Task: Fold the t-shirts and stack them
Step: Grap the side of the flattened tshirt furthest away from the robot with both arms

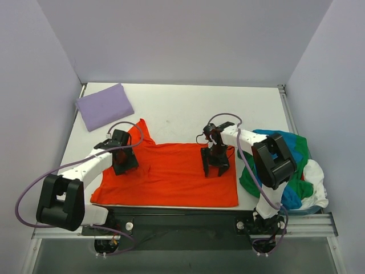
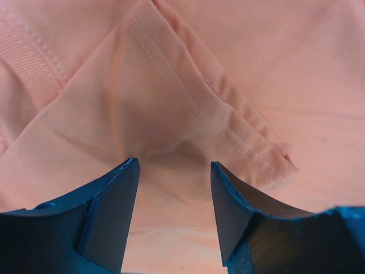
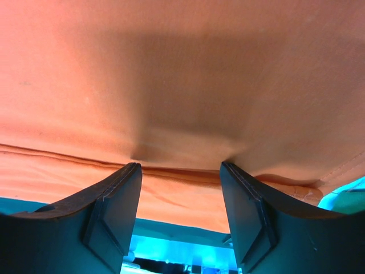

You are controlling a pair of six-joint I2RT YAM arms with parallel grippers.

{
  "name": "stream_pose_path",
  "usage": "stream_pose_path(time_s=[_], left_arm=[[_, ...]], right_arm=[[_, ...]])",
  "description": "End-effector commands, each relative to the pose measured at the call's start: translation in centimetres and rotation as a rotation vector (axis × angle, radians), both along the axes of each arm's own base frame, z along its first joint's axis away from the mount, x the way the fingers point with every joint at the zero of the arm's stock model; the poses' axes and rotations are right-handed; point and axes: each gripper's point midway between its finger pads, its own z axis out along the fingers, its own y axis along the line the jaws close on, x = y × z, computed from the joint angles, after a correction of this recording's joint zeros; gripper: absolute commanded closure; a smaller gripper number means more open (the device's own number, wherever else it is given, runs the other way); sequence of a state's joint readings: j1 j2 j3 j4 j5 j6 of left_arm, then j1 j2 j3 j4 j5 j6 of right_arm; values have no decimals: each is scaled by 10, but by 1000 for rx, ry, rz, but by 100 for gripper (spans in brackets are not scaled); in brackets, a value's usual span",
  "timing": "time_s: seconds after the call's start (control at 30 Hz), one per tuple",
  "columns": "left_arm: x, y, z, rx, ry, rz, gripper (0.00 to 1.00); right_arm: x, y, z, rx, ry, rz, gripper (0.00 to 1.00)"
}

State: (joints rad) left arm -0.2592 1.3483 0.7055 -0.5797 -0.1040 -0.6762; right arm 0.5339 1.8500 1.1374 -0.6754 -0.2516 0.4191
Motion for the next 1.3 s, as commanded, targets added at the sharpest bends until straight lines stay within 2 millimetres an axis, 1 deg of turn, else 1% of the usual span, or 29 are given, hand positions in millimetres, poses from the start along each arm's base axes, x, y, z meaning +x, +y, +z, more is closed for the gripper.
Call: stream_pose_path(time_s=[0.0, 0.03, 0.07, 0.13, 0.17, 0.2, 0.23, 0.27, 0.3, 0.33, 0.37, 0.4, 0.47, 0.53, 0.57, 0.6, 0.63, 0.77, 0.83, 0.87, 0.93, 1.0, 1.07, 1.1, 1.17, 1.27], left_arm=[[28, -2, 47, -5, -114, -3, 36], [30, -3, 53, -4, -119, -13, 34], [44, -6, 70, -12, -164, -17, 33], [55, -9, 84, -19, -192, -33, 33], [62, -11, 88, -21, -196, -41, 33], [73, -15, 100, -30, -229, -48, 33], [80, -18, 104, -40, -237, -59, 33], [86, -20, 102, -42, -230, -64, 33], [95, -23, 109, -52, -253, -70, 33], [101, -27, 110, -65, -259, -80, 33], [106, -29, 105, -67, -246, -85, 33], [115, -32, 113, -78, -265, -90, 33], [123, -36, 110, -85, -255, -104, 33], [131, -39, 117, -86, -272, -115, 33], [134, -38, 113, -83, -261, -112, 33], [134, -38, 113, -84, -254, -110, 33], [139, -39, 116, -86, -260, -111, 33], [149, -39, 116, -92, -269, -93, 33], [151, -40, 111, -98, -244, -78, 33], [153, -41, 113, -99, -245, -75, 33], [154, -41, 109, -103, -236, -62, 33], [157, -42, 108, -111, -233, -46, 33], [158, -43, 102, -112, -216, -41, 33], [161, -43, 103, -114, -219, -35, 33], [163, -43, 100, -112, -210, -31, 33], [168, -42, 98, -108, -204, -19, 33]], right_arm=[[10, 5, 30, 29, -81, 0, 42], [16, 3, 40, 38, -113, -9, 42], [22, 0, 46, 30, -142, -13, 42], [38, -2, 63, 45, -200, -38, 41], [47, -10, 67, 39, -219, -72, 41], [56, -14, 74, 43, -246, -94, 41], [62, -18, 77, 42, -263, -110, 41], [71, -29, 79, 32, -274, -144, 41], [77, -35, 77, 12, -283, -160, 42], [85, -39, 80, 8, -300, -163, 42], [91, -47, 80, -5, -306, -179, 43], [96, -53, 75, -33, -306, -183, 44], [106, -61, 74, -66, -326, -183, 47], [114, -73, 66, -116, -331, -194, 49], [117, -76, 64, -129, -334, -195, 51], [120, -78, 60, -132, -329, -205, 52], [123, -86, 58, -172, -342, -210, 52], [133, -97, 48, -195, -352, -223, 53], [139, -103, 42, -214, -355, -226, 54], [140, -106, 41, -223, -356, -228, 55], [146, -113, 36, -227, -351, -233, 55], [148, -116, 30, -228, -341, -239, 56], [151, -122, 25, -213, -329, -257, 56], [151, -120, 21, -191, -318, -260, 57], [152, -121, 17, -177, -309, -260, 58], [155, -117, 11, -130, -298, -266, 59]])
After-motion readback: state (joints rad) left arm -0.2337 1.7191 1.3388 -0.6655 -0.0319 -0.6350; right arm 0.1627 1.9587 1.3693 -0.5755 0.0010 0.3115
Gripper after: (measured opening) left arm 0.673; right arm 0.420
